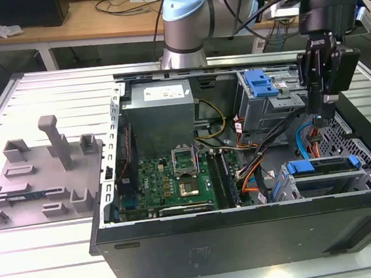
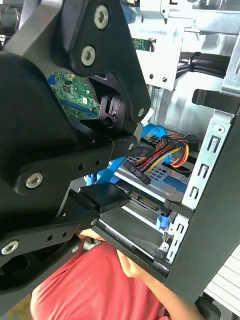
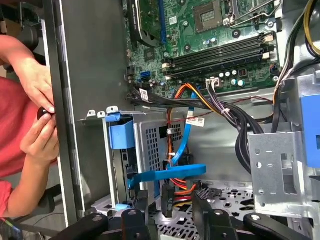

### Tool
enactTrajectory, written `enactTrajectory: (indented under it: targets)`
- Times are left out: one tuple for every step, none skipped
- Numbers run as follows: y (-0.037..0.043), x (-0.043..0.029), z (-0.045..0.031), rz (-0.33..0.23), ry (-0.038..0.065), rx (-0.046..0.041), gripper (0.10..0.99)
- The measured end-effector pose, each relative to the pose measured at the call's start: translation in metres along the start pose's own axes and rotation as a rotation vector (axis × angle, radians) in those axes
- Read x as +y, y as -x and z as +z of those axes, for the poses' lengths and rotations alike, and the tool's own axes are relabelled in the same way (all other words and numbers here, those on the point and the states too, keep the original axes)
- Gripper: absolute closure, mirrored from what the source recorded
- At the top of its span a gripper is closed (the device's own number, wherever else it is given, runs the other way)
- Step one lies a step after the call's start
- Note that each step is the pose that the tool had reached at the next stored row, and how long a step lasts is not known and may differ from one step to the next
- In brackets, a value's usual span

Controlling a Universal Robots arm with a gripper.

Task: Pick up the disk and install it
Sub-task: 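Insert the first disk wire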

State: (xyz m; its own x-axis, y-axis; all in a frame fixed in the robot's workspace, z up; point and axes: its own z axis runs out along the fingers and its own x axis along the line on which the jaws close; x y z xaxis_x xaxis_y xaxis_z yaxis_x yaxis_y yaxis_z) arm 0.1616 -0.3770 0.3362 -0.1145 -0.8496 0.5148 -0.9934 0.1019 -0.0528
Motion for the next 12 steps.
enactTrajectory:
  targets:
    - [0.0005,0.0001,0.0007,0.0,-0.001,0.007,0.612]
    - [0.001,0.0001,0.0006,0.0,-0.002,0.0165,0.612]
    - [0.0018,0.0002,0.0004,0.0,-0.003,0.0243,0.612]
    - [0.0024,0.0003,0.0002,0.001,-0.003,0.0299,0.624]
    - [0.0033,0.0004,0.0002,0.001,-0.004,0.0358,0.698]
    - [0.0038,0.0004,0.0004,0.001,-0.004,0.0404,0.698]
    - [0.004,0.0004,0.0005,0.001,-0.005,0.0438,0.698]
    - [0.0043,0.0005,0.0009,0.001,-0.005,0.049,0.698]
    - [0.0045,0.0005,0.0013,0.001,-0.006,0.053,0.698]
    - [0.0048,0.0005,0.0017,0.001,-0.006,0.0559,0.698]
    - [0.0053,0.0006,0.0025,0.001,-0.006,0.0582,0.698]
    - [0.0058,0.0006,0.0033,0.001,-0.006,0.0596,0.698]
